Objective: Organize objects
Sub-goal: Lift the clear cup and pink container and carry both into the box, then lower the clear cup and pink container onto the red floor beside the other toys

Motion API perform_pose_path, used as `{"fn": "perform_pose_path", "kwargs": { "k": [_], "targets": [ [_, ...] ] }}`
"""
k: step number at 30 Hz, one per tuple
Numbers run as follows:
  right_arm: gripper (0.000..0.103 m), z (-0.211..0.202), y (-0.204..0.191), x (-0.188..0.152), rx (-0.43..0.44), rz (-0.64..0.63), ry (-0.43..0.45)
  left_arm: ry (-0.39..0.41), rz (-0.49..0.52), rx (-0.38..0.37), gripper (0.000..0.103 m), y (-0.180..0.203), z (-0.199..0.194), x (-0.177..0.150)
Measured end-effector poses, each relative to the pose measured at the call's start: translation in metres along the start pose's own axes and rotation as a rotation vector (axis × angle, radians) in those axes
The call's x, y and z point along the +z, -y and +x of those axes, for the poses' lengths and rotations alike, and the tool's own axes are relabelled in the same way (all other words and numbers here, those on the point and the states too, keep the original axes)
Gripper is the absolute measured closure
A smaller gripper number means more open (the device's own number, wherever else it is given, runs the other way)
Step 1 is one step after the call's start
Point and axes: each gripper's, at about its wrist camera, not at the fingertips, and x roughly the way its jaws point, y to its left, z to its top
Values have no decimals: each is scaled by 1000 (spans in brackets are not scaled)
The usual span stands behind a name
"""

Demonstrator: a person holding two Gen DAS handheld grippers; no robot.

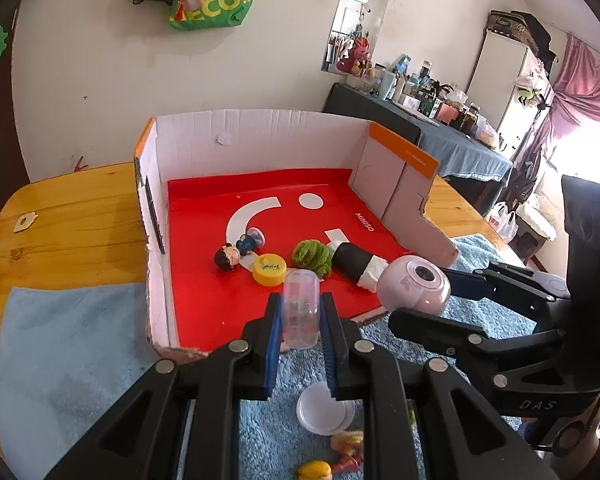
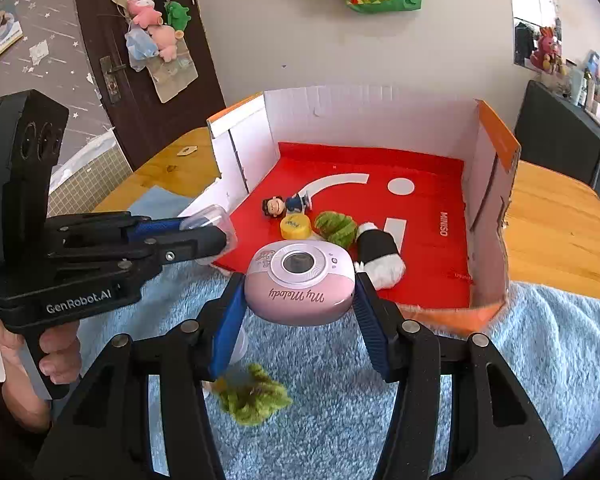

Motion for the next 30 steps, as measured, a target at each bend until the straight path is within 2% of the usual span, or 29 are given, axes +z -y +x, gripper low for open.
{"fn": "perform_pose_path", "kwargs": {
  "k": [9, 19, 30],
  "targets": [
    [51, 16, 6, 14, 22, 11, -26, -17, 2, 9, 84, -5, 12, 18],
    [51, 43, 18, 23, 55, 37, -117, -124, 4, -2, 84, -13, 41, 21],
    [51, 68, 25, 25, 102, 62, -207, -178, 12, 4, 84, -23, 55, 17]
  ]
}}
